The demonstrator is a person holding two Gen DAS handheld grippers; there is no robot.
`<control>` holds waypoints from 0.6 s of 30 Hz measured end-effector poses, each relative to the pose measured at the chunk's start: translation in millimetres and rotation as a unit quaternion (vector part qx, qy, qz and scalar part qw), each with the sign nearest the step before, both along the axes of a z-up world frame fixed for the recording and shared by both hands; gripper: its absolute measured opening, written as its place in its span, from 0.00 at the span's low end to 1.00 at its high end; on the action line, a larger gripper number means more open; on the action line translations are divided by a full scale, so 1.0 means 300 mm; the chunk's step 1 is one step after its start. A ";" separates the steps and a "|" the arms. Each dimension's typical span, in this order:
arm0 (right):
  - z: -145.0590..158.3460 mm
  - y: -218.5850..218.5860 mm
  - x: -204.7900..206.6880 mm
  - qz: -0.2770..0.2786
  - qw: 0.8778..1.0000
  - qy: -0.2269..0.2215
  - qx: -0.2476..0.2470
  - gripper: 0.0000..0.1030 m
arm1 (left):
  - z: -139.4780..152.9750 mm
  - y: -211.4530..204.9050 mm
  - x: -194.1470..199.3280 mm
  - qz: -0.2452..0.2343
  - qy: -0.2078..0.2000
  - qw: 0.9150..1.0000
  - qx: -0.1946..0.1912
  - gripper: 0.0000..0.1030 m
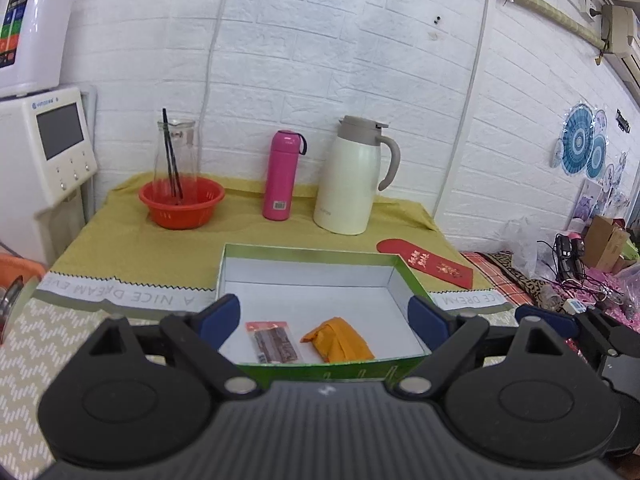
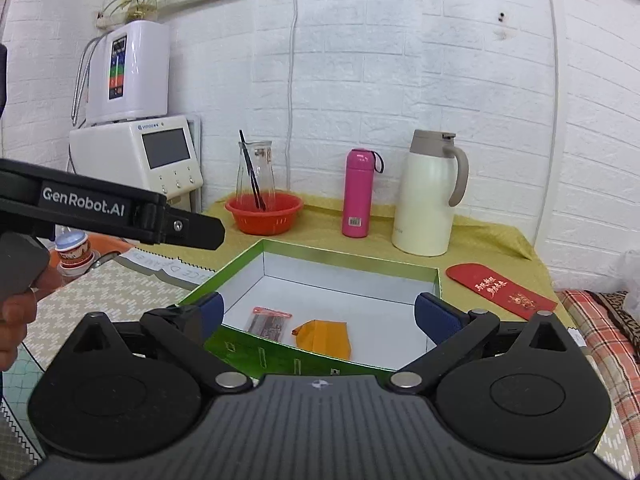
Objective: Organize snacks
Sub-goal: 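Lift both grippers out of the green box toward the snack pile, then grasp the dark brown snack pouch with both grippers together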
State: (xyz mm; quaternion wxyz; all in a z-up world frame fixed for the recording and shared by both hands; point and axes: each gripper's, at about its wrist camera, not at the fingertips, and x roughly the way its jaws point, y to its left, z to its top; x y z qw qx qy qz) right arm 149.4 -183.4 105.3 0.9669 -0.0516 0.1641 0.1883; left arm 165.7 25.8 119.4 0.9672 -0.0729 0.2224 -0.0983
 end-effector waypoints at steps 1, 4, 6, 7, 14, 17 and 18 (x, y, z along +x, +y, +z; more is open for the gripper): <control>0.006 -0.009 -0.030 -0.003 1.000 -0.003 0.006 1.00 | 0.000 0.003 -0.026 -0.003 -0.001 1.000 0.004 0.87; 0.003 -0.038 -0.116 -0.006 1.000 -0.008 0.027 1.00 | -0.010 0.009 -0.118 -0.010 -0.006 1.000 0.023 0.87; -0.020 -0.057 -0.173 -0.003 0.999 0.000 0.037 1.00 | -0.036 0.015 -0.185 -0.019 -0.007 0.999 0.035 0.87; -0.036 -0.064 -0.196 0.001 0.999 0.011 0.040 1.00 | -0.053 0.020 -0.209 -0.024 -0.004 0.999 0.036 0.87; -0.199 -0.080 -0.318 0.025 0.994 0.073 0.071 1.00 | -0.249 0.110 -0.354 -0.022 0.068 0.997 -0.006 0.87; -0.227 -0.050 -0.322 0.056 0.993 0.077 0.062 1.00 | -0.331 0.167 -0.419 -0.002 0.103 0.994 -0.037 0.87; -0.229 -0.034 -0.317 0.065 0.993 0.081 0.053 1.00 | -0.354 0.185 -0.438 0.004 0.114 0.992 -0.050 0.87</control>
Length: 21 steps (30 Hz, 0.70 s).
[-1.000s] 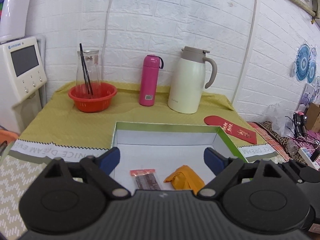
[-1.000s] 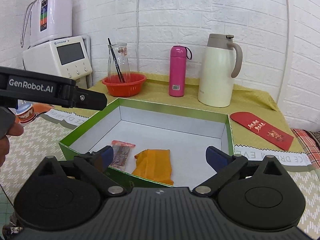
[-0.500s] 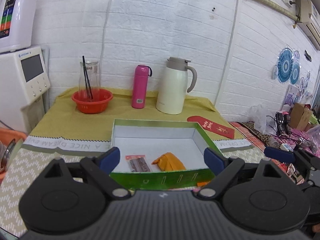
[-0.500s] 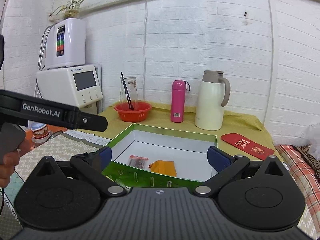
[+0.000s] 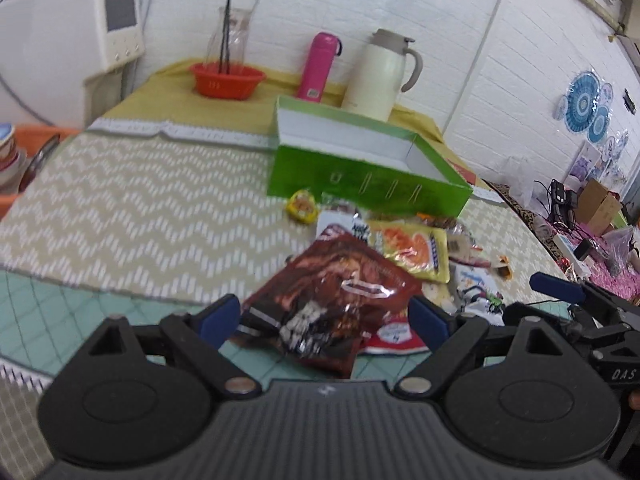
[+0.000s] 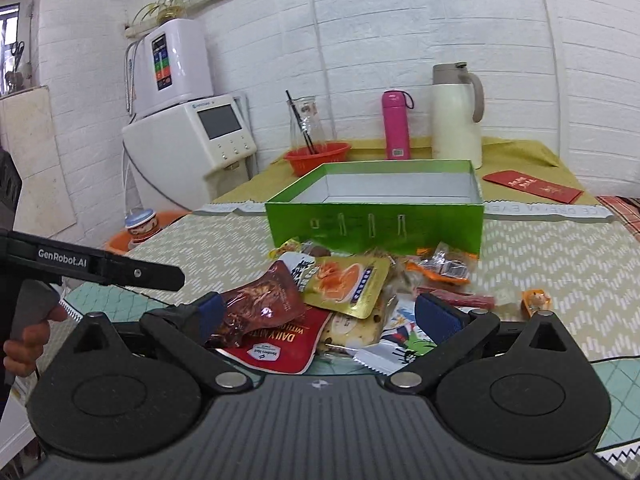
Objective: Organize snacks
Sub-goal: 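Grasp the dark brown snack pouch with both grippers together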
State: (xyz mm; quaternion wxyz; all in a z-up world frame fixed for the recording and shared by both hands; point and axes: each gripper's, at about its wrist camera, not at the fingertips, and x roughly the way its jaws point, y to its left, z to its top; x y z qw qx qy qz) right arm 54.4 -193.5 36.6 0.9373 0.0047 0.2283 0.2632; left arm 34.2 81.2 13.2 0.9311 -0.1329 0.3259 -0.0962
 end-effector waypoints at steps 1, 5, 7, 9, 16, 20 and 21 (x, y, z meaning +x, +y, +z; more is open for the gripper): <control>0.001 0.014 0.012 0.006 1.000 0.002 -0.006 1.00 | -0.020 0.018 -0.017 0.007 0.009 1.000 -0.013 0.87; -0.014 0.078 0.090 0.032 0.999 0.023 -0.008 1.00 | -0.088 0.065 -0.072 0.020 0.046 0.995 -0.090 0.87; -0.029 0.122 0.138 0.049 0.998 0.038 -0.010 1.00 | -0.099 0.061 -0.077 0.006 0.047 0.992 -0.116 0.87; -0.052 0.166 0.184 0.058 0.997 0.054 -0.021 1.00 | -0.098 0.054 -0.078 0.005 0.039 0.992 -0.120 0.87; -0.103 0.191 0.259 0.049 0.995 0.082 -0.020 0.30 | -0.127 0.076 0.001 0.021 0.044 0.988 -0.146 0.61; -0.099 0.124 0.175 0.047 0.995 0.084 -0.005 0.09 | -0.165 0.096 0.026 0.024 0.059 0.983 -0.172 0.36; -0.099 0.110 0.146 0.046 0.995 0.083 -0.008 0.09 | -0.163 0.097 0.026 0.023 0.059 0.983 -0.171 0.36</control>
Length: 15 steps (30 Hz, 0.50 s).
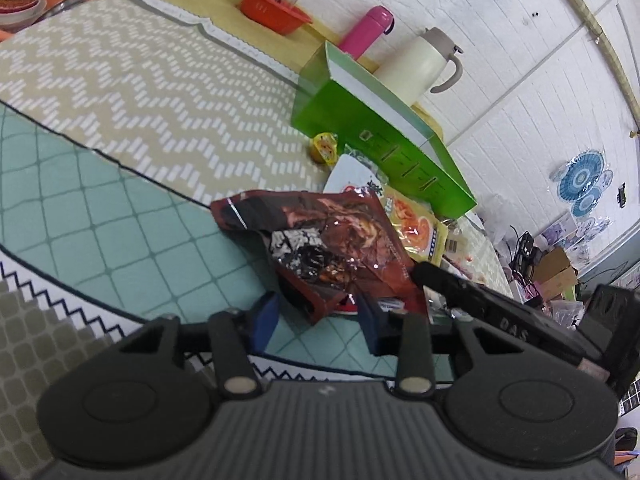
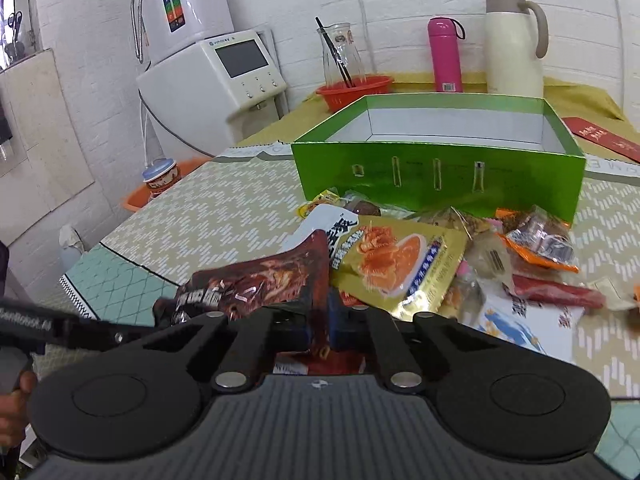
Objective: Organize snacks
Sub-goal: 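Grasp the dark brown snack pouch with both grippers together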
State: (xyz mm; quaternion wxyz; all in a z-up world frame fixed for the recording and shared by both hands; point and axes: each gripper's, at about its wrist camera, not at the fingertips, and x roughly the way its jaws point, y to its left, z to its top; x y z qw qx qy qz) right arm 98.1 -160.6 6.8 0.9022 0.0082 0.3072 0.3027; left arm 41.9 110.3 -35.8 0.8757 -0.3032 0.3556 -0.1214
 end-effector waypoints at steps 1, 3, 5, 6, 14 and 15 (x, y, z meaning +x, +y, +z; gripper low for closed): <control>-0.003 -0.014 -0.025 -0.001 1.000 0.002 -0.001 0.09 | 0.001 0.002 -0.003 0.001 -0.002 1.000 0.003 0.36; -0.011 -0.033 -0.054 -0.005 1.000 0.010 -0.002 0.11 | 0.006 0.001 -0.007 0.008 -0.009 1.000 0.010 0.58; -0.010 -0.041 -0.061 -0.011 1.000 0.010 0.002 0.29 | 0.020 0.000 -0.013 0.019 -0.016 0.999 0.020 0.66; -0.007 -0.043 -0.061 -0.015 1.000 0.007 0.005 0.40 | 0.028 0.002 -0.018 0.023 -0.020 0.999 0.027 0.66; 0.013 0.045 0.012 0.013 1.000 -0.019 -0.007 0.77 | 0.024 0.028 0.018 0.022 -0.013 0.999 0.035 0.44; 0.009 0.053 0.021 0.015 1.000 -0.018 -0.009 0.77 | 0.021 0.027 0.026 0.017 -0.011 0.999 0.033 0.42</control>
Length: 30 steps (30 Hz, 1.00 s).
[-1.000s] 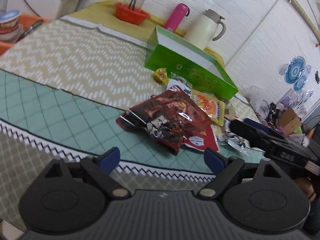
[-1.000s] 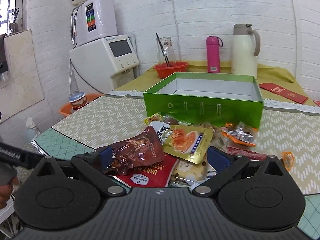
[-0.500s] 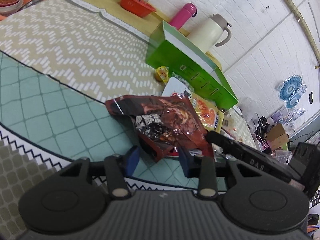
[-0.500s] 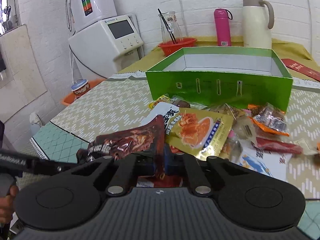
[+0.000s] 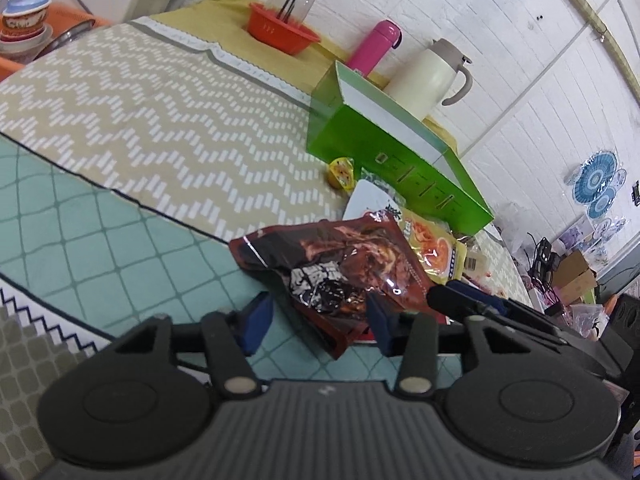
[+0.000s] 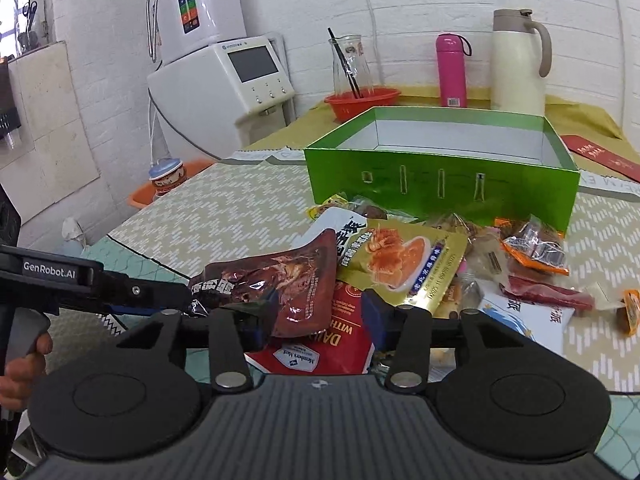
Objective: Organize snacks
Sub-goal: 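Grasp the dark brown snack pouch with both grippers together, then carry the brown pouch into the green box and open both grippers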
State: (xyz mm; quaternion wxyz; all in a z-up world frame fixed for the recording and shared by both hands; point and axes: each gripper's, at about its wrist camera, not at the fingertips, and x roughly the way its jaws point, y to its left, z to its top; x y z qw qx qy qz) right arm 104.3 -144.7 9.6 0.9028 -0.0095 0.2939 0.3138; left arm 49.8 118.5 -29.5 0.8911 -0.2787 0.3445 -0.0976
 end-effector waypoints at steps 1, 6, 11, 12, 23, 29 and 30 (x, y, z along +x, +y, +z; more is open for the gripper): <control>-0.004 0.006 0.010 0.001 1.000 0.004 0.000 0.77 | -0.003 0.000 0.005 -0.002 0.002 1.000 0.000 0.42; -0.012 0.020 0.042 0.002 1.000 0.012 0.001 0.77 | -0.006 0.010 0.012 0.007 -0.005 1.000 0.003 0.59; -0.037 0.041 0.079 0.005 0.999 0.031 0.007 0.75 | -0.015 0.015 0.048 -0.007 -0.004 1.000 0.019 0.22; -0.036 0.050 0.075 0.010 1.000 0.027 0.006 0.58 | -0.023 0.012 0.056 -0.011 0.000 1.000 0.009 0.16; 0.128 0.008 -0.003 -0.018 0.998 -0.059 0.021 0.31 | 0.120 -0.026 0.016 -0.020 -0.064 0.998 0.021 0.15; 0.230 -0.045 0.030 -0.047 0.993 -0.102 0.040 0.32 | 0.245 -0.071 0.092 -0.042 -0.106 0.993 0.025 0.15; 0.247 -0.055 0.040 -0.054 0.992 -0.109 0.042 0.32 | 0.265 -0.081 0.112 -0.047 -0.112 0.992 0.025 0.15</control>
